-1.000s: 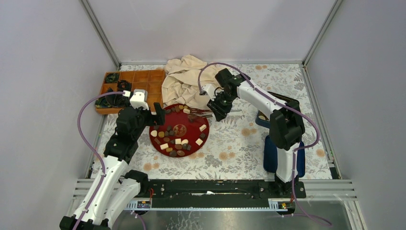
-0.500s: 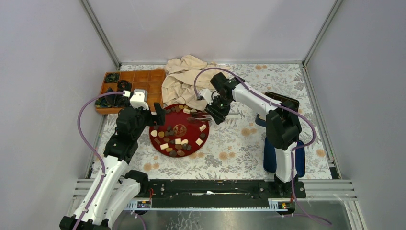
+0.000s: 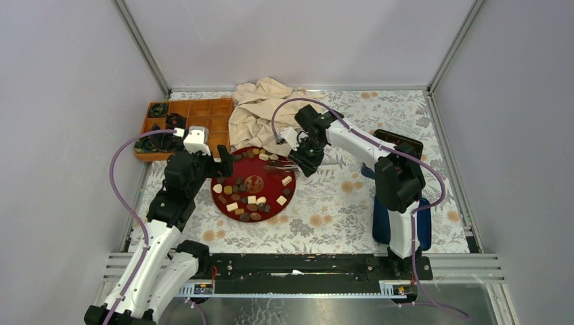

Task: Pack the chocolate
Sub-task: Pick up the fake chocolate from the plate.

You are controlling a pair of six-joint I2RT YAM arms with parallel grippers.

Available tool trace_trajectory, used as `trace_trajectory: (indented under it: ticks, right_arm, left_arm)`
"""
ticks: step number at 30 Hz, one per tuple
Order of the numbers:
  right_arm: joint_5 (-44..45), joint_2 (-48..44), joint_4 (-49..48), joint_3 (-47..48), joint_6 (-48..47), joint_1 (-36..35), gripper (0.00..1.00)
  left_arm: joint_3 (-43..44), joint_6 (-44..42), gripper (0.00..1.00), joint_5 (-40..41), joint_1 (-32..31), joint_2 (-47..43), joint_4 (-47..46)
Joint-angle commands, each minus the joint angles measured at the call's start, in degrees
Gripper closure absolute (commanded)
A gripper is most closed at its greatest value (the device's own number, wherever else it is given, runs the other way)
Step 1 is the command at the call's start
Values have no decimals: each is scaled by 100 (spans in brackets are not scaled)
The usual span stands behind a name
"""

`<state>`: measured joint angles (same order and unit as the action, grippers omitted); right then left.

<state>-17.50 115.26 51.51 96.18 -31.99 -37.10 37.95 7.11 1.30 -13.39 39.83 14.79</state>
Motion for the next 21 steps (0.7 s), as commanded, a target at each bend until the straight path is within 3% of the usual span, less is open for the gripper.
trace_trajectory:
  ticks: [1, 4, 10, 21]
  right_arm:
    - [-100, -183, -8, 44, 37, -58, 86]
    - [-175, -316, -22, -19, 36, -45, 94]
    - [-598, -691, 22, -209, -5, 5, 100]
    - [-2017, -1739, 336, -1005, -399, 924, 100]
  left_arm:
    - [-46, -61, 2, 19, 47, -64, -303]
    - [-50, -61, 2, 19, 47, -74, -304]
    - [-47, -61, 2, 28, 47, -96, -302]
    - [-47, -61, 2, 33, 54, -111, -296]
